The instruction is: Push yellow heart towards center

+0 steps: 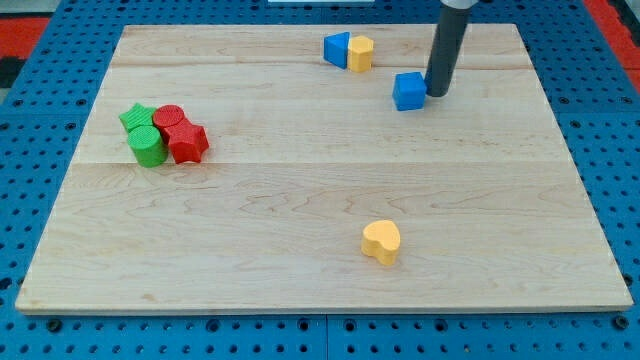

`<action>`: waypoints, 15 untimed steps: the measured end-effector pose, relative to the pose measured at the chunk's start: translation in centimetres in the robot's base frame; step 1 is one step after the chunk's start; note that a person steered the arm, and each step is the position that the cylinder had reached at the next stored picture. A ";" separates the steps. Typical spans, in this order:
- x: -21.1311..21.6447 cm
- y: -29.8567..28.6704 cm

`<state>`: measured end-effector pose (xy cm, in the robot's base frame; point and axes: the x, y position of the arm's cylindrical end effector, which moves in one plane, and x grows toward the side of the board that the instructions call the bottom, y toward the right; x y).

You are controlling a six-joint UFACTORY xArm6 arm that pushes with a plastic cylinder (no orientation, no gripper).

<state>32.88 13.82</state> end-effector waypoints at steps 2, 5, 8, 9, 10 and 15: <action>2.5 -1.3; 1.8 -2.6; 26.7 1.0; 26.3 -5.1; 23.4 -6.1; 8.1 -23.3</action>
<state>40.97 -9.51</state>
